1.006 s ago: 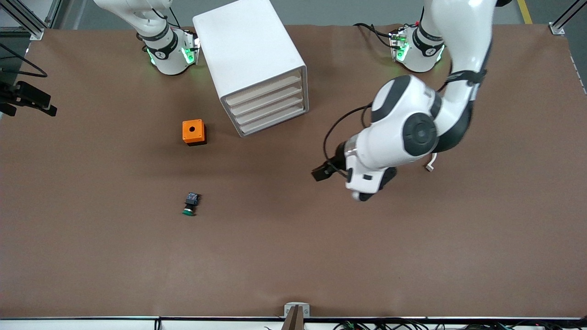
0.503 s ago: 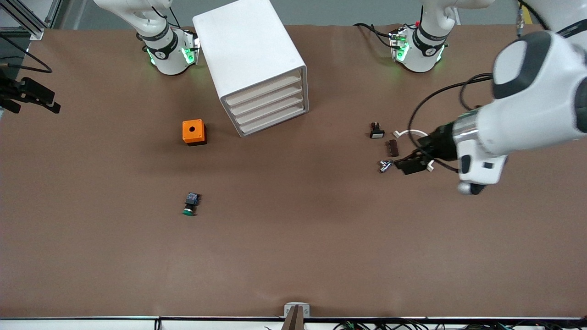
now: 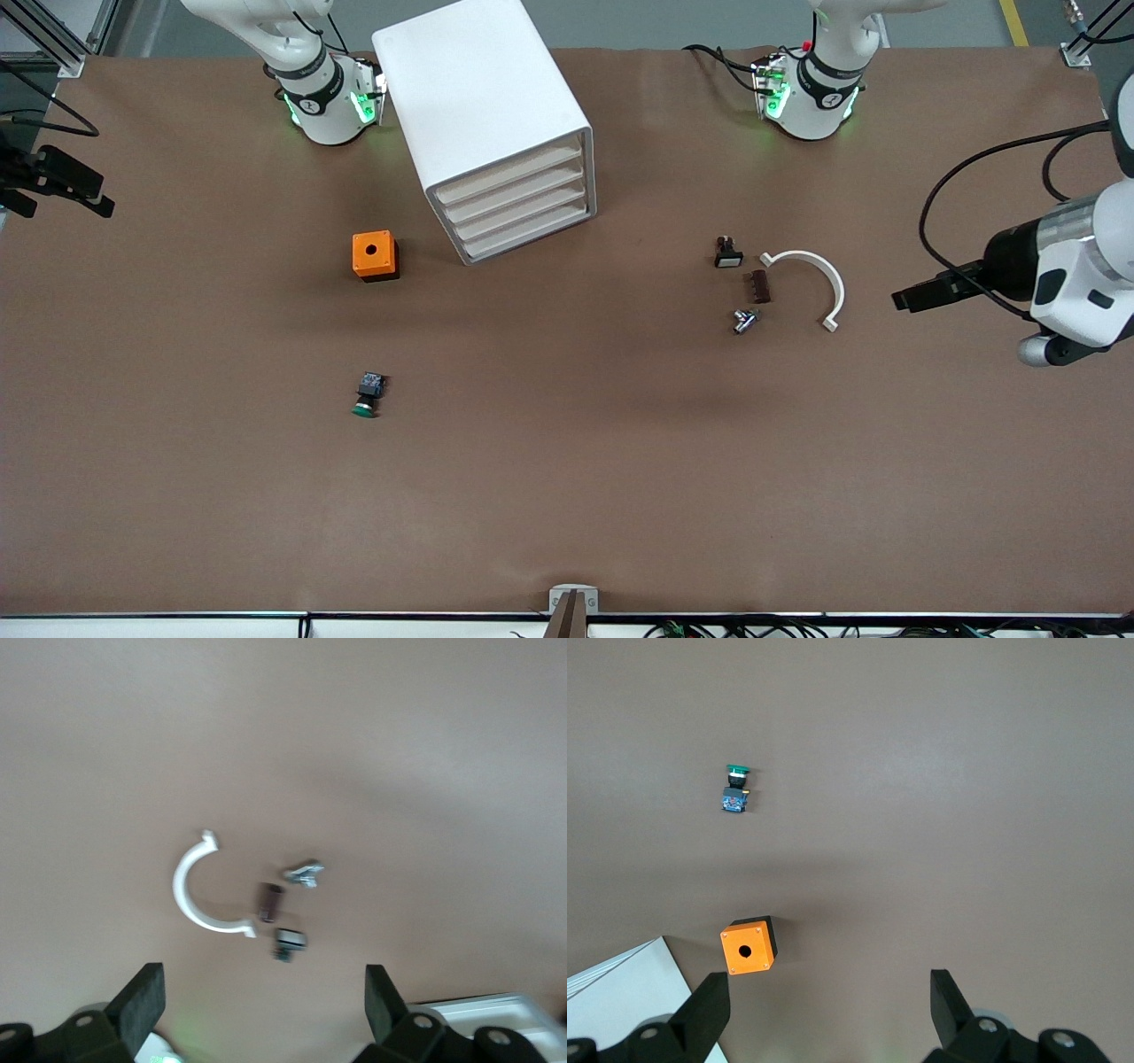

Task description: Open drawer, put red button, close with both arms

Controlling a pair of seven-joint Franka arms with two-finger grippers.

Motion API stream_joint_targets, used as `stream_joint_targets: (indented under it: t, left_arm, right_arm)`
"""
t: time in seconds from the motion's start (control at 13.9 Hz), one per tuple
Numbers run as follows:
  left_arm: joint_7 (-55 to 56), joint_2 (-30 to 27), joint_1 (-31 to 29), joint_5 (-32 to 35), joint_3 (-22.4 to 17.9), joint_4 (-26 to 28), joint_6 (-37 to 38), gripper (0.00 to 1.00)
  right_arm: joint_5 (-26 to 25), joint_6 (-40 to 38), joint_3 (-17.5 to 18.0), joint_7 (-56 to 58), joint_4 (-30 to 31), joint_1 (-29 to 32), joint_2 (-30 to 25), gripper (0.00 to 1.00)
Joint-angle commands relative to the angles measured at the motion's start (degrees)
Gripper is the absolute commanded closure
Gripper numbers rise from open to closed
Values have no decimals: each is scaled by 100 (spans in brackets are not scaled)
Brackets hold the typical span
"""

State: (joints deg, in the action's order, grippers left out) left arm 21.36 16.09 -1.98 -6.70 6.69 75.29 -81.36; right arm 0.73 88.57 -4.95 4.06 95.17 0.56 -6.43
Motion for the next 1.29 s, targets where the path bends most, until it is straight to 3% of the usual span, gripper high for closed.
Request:
stream_joint_targets:
  t: [0.0, 0.22, 0.36, 0.65, 0.93, 1.22]
  left_arm:
    - [-842, -825, -232, 414, 61, 1072, -256, 1]
    - [-1440, -1475, -505, 415, 78, 2127, -923, 1]
    - [-1678, -1696, -567, 415, 78, 2524, -1311, 1]
    - [-1767, -1688, -357, 441, 8, 2552, -1567, 1]
    - [-1767, -1688, 215, 538, -615, 2499, -1603, 1]
    - [-1837, -1645, 277, 538, -695, 2307, -1603, 1]
  right_arm:
    - [33, 90, 56, 77, 142, 93, -166, 0]
    - [33, 134, 47, 77, 142, 102, -175, 0]
    - [33, 134, 47, 77, 133, 102, -175, 0]
    - [42, 125, 56, 68, 142, 85, -219, 0]
    - [42, 99, 56, 60, 151, 93, -236, 0]
    - [182, 90, 47, 7, 151, 102, -254, 0]
